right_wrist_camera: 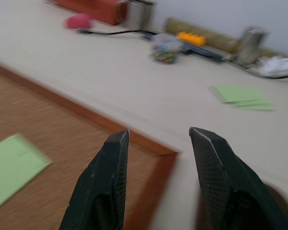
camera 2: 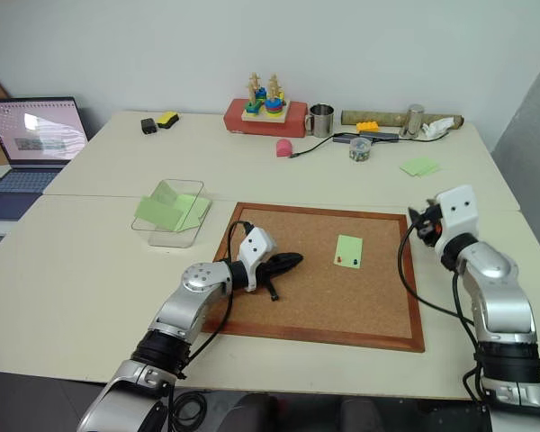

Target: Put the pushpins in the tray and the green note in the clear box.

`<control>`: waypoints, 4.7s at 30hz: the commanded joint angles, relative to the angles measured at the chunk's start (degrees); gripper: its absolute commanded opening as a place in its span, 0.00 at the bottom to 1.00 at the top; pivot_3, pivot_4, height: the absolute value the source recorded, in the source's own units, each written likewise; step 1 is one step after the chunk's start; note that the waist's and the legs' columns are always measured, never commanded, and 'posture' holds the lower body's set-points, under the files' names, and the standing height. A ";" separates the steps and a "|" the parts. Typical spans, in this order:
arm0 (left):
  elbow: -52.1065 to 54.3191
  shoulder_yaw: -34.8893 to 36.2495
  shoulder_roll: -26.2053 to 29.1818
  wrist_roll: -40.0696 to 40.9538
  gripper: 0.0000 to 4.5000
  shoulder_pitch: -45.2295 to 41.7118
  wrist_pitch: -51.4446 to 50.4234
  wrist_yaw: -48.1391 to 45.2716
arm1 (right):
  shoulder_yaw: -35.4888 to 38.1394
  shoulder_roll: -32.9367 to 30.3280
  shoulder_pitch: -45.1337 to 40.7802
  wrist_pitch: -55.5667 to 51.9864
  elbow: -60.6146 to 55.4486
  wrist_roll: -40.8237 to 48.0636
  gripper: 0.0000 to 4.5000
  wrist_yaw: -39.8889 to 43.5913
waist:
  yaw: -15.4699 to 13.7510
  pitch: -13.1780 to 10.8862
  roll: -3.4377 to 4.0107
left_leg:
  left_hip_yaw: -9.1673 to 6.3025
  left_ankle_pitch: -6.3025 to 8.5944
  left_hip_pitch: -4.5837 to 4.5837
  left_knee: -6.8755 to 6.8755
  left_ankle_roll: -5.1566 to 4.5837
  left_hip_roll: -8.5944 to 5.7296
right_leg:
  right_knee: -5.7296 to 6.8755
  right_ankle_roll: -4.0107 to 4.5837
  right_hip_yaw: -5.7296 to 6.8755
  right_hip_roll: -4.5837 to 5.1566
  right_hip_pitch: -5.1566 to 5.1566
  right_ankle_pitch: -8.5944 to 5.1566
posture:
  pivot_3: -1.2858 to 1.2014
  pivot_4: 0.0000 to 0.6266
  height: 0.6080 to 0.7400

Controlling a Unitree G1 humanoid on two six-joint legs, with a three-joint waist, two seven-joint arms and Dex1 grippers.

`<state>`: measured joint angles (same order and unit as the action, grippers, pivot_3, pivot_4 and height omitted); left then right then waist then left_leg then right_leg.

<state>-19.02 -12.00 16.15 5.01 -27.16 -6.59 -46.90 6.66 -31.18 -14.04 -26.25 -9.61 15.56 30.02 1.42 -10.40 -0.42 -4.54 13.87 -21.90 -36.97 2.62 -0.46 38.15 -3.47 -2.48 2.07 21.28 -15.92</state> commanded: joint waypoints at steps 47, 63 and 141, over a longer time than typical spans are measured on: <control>-2.52 -2.16 0.90 -2.47 0.00 1.65 -1.14 0.71 | -7.44 7.87 3.38 14.83 3.26 0.76 0.01 7.74 | -0.03 -0.01 -0.02 | 0.00 0.01 -0.06 0.09 0.01 -0.01 | -0.23 -0.07 0.01 0.03 0.01 0.03 | 0.52 0.24 1.00; -3.03 -2.36 0.83 -2.94 0.00 1.49 -1.29 0.79 | -4.54 7.69 2.76 10.81 -1.20 4.93 0.01 6.59 | -0.02 -0.01 -0.02 | -0.01 0.01 -0.06 0.09 0.01 0.01 | -0.26 -0.07 0.01 0.03 0.00 0.03 | 0.52 0.24 1.00; -3.51 -2.41 0.52 -3.19 0.00 1.24 -0.76 1.51 | -12.14 7.08 -3.43 13.01 11.70 -3.05 0.63 9.27 | -0.07 -0.04 -0.07 | -0.03 0.01 -0.10 0.14 0.01 0.02 | -0.43 -0.13 0.04 0.08 0.00 0.06 | 0.52 0.24 1.00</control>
<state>-19.66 -13.16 16.45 4.14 -27.65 -5.71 -46.75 -5.86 -24.26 -16.66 -14.86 2.60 12.50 38.72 1.35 -10.44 -0.49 -4.58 13.89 -22.01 -36.83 2.63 -0.44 37.71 -3.60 -2.45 2.15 21.28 -15.85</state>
